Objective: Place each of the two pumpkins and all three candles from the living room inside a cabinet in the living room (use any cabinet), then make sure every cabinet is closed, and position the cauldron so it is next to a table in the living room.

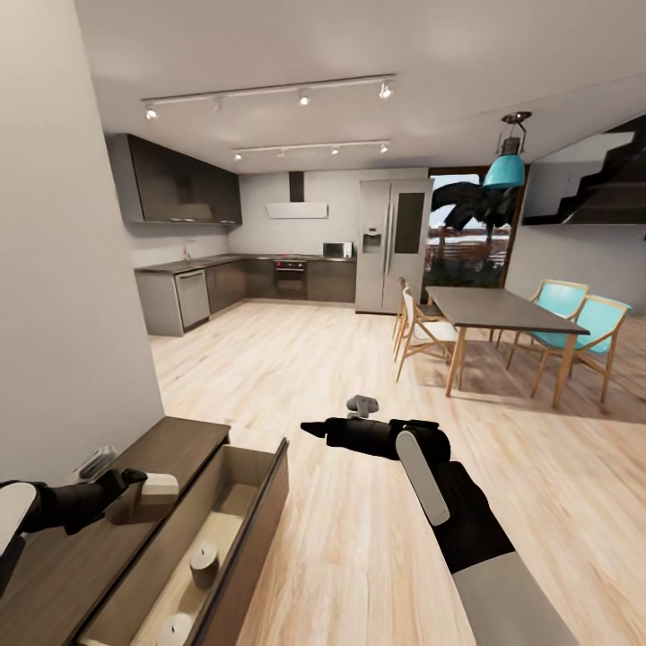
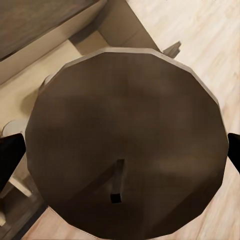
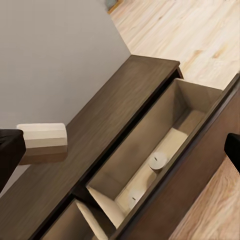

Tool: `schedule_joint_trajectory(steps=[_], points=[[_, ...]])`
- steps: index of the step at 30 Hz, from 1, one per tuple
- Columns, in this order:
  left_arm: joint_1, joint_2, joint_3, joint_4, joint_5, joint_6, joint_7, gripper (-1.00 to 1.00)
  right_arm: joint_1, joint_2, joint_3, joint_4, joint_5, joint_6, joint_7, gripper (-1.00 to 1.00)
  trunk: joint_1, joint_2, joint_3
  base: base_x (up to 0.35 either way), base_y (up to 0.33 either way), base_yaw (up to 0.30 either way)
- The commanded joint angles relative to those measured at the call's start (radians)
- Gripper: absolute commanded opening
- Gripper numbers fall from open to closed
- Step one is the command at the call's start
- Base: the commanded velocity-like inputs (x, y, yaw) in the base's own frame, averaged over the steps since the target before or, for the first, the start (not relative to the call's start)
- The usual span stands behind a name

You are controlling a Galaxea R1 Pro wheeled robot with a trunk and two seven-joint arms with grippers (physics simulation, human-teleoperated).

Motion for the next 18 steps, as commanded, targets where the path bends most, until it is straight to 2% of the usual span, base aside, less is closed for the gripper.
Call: schedule_joint_trajectory(steps=[1,10,18], points=[[-0.001,0.000,0.000,-0.001,0.012,0.002,0.008,-1.00,-0.001,0.000,-0.001,0.000,0.008,0.004,0.008,1.00,0.000,-0.001,-0.001,0.297,0.000,0.000],[-0.001,-0.002,-0.002,-0.001,0.012,0.002,0.008,-1.00,-0.001,0.000,-0.002,0.000,0.008,0.004,0.008,1.00,0.000,-0.001,-0.001,0.313,-0.070,0.000],[-0.001,-0.002,-0.002,0.000,0.012,0.002,0.008,-1.00,-0.001,0.000,-0.003,0.000,0.008,0.004,0.008,1.00,0.000,-0.001,-0.001,0.036,-0.014,-0.003]])
